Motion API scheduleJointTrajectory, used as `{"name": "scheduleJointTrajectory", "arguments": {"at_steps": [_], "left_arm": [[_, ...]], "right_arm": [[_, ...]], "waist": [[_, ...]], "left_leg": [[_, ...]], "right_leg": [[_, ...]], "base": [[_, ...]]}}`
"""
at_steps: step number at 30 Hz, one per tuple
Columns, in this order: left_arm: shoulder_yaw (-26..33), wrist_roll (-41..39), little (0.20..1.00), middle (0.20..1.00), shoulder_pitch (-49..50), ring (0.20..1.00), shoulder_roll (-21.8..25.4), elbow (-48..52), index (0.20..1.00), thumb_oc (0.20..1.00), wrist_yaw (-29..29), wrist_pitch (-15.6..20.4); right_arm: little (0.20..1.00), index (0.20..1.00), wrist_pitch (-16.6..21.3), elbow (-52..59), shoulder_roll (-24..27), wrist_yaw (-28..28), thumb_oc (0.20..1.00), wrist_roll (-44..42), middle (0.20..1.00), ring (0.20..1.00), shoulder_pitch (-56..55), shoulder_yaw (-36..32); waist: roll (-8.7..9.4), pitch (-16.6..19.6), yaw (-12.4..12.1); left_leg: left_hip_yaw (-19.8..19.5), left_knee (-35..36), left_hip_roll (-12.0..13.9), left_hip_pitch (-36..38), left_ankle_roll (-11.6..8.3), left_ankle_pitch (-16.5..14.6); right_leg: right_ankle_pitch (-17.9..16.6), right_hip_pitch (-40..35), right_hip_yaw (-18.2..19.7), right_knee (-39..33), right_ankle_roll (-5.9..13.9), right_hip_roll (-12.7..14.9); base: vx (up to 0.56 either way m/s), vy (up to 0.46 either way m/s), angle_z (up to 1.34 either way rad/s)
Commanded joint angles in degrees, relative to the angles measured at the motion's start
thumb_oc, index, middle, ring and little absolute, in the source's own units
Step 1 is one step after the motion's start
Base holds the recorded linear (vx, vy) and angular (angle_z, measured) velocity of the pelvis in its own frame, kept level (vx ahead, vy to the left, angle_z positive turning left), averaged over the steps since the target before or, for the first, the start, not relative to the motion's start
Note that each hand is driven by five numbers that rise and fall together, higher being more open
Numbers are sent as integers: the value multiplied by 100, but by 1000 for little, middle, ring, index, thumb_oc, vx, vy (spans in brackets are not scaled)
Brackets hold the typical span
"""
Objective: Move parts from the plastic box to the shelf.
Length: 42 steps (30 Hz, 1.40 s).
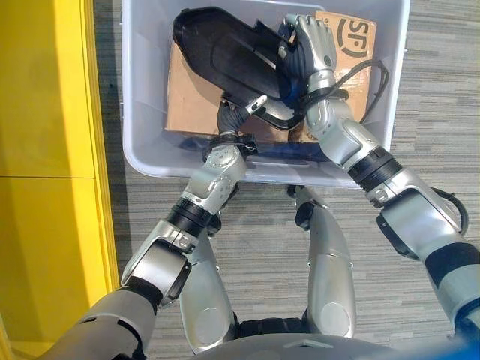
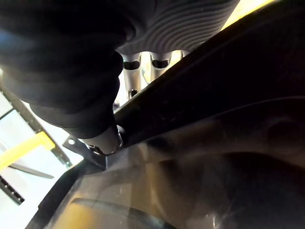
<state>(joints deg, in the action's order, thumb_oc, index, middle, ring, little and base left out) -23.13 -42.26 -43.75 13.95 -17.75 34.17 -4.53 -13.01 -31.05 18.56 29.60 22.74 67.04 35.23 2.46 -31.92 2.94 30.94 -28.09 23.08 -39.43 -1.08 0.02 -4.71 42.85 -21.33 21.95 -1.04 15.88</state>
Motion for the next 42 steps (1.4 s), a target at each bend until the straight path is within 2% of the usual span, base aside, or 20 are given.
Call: {"name": "scheduleJointTrajectory", "arguments": {"at_steps": [1,5,8,11,12,14,15,16,19,21,23,24,27,28,32,37,38,41,42], "left_arm": [[-375,-84,1000,1000,-257,1000,-414,231,1000,1000,50,191],[-313,-112,1000,1000,-212,1000,-472,331,1000,1000,215,242],[-266,-157,1000,1000,-138,1000,-501,410,1000,1000,342,270],[-200,-175,1000,1000,7,1000,-481,524,1000,1000,406,455],[-162,45,1000,1000,60,1000,-471,591,1000,1000,471,754],[-132,36,1000,1000,94,1000,-455,691,1000,1000,541,908],[-89,3,871,871,134,871,-435,817,871,871,503,963],[-53,4,200,200,206,200,-407,929,200,200,461,1037],[17,163,200,200,337,200,-327,1254,200,200,430,1022],[-7,207,200,200,444,200,-303,1453,200,200,377,1014],[7,367,200,200,558,200,-286,1606,200,200,351,1035],[-21,478,200,200,770,200,-211,1792,200,200,462,1063],[-13,571,200,200,984,200,-208,1911,200,200,550,1029],[-9,616,200,200,1108,200,-185,1961,200,200,668,1038],[37,816,200,200,1331,200,-190,2114,200,200,920,795],[83,852,200,200,1381,200,-210,2163,200,200,1135,688],[100,928,200,200,1399,200,-231,2217,200,200,1269,650],[162,1145,200,200,1527,200,-308,2341,200,200,1443,645],[193,1303,200,200,1679,200,-408,2425,200,200,1443,656]], "right_arm": [[200,200,333,597,-143,265,200,-174,200,200,109,117],[200,200,358,749,-216,288,200,-814,200,200,28,-23],[200,200,302,809,-245,361,200,-960,200,200,-95,-113],[200,200,333,786,-297,507,200,-1268,200,200,-256,-212],[200,200,362,839,-315,525,200,-1449,200,200,-376,-284],[200,200,383,865,-315,526,200,-1541,200,200,-474,-307],[200,200,405,909,-317,527,200,-1659,200,200,-557,-315],[200,200,434,980,-337,519,200,-1686,200,200,-710,-300],[200,200,467,1249,-354,491,200,-1740,200,200,-1075,-320],[200,200,614,1457,-398,569,200,-2156,200,200,-1409,-364],[200,200,922,1559,-454,676,200,-2491,200,200,-1685,-427],[200,200,1131,1804,-580,623,200,-2921,200,200,-2200,-469],[200,200,1278,2011,-614,633,200,-2965,200,200,-2614,-489],[200,200,1398,2147,-632,644,200,-2882,200,200,-2875,-491],[200,200,1306,2357,-746,525,200,-2858,200,200,-3176,-352],[200,200,1126,2504,-812,319,200,-2984,200,200,-3177,-228],[200,200,1008,2588,-847,184,200,-2988,200,200,-3164,-174],[200,200,733,2760,-901,36,200,-3061,200,200,-3155,-84],[200,200,581,2891,-899,17,200,-3129,200,200,-3210,8]], "waist": [[-228,213,-150],[-206,213,-140],[-203,213,-145],[-211,213,-153],[-220,213,-158],[-225,213,-161],[-227,213,-161],[-228,213,-153],[-241,213,-131],[-257,213,-111],[-247,215,-78],[-244,411,-23],[-245,600,9],[-257,772,32],[-314,1143,2],[-336,1274,-56],[-357,1313,-95],[-369,1399,-180],[-347,1464,-180]], "left_leg": [[-509,579,113,371,-915,57],[-496,603,79,567,-897,17],[-503,639,45,720,-876,-8],[-508,694,-6,989,-837,-61],[-488,715,-26,1127,-807,-76],[-475,744,-54,1249,-784,-93],[-476,766,-83,1348,-772,-112],[-469,803,-119,1518,-755,-127],[-461,883,-199,1914,-700,-164],[-446,978,-259,2288,-661,-171],[-444,1102,-317,2691,-642,-176],[-454,1255,-352,3049,-629,-156],[-430,1375,-371,3262,-617,-136],[-422,1439,-385,3404,-602,-142],[-463,1485,-384,3696,-571,-190],[-584,1353,-284,3711,-573,-116],[-564,1365,-159,3665,-542,103],[-641,1453,160,3682,-707,570],[-608,1418,406,3666,-934,914]], "right_leg": [[757,-107,168,434,795,67],[819,-269,209,431,788,28],[866,-401,219,432,786,17],[970,-650,246,435,766,-19],[1026,-773,230,482,751,-21],[1062,-877,228,488,750,-26],[1089,-965,240,476,746,-40],[1124,-1122,234,460,737,-52],[1178,-1515,222,384,727,-56],[1209,-1898,199,311,722,-36],[1196,-2330,189,118,716,-64],[1193,-2783,187,-119,700,-118],[1155,-3047,191,-315,706,-125],[1154,-3225,223,-404,706,-142],[1332,-3697,217,-493,611,-280],[1581,-3837,197,-319,451,-427],[1574,-3817,125,-301,340,-506],[1586,-3850,28,-415,274,-560],[1605,-3964,-67,-644,330,-499]], "base": [[0,0,0],[-10,17,-3],[-13,22,-6],[-14,41,-3],[-15,37,-3],[-8,42,-2],[4,60,-3],[6,62,-3],[4,66,-3],[6,87,-1],[57,51,-3],[100,29,-5],[89,-12,-7],[115,-57,-6],[98,-100,-3],[20,-124,2],[-45,-124,9],[-26,-98,7],[-34,-59,6]]}}
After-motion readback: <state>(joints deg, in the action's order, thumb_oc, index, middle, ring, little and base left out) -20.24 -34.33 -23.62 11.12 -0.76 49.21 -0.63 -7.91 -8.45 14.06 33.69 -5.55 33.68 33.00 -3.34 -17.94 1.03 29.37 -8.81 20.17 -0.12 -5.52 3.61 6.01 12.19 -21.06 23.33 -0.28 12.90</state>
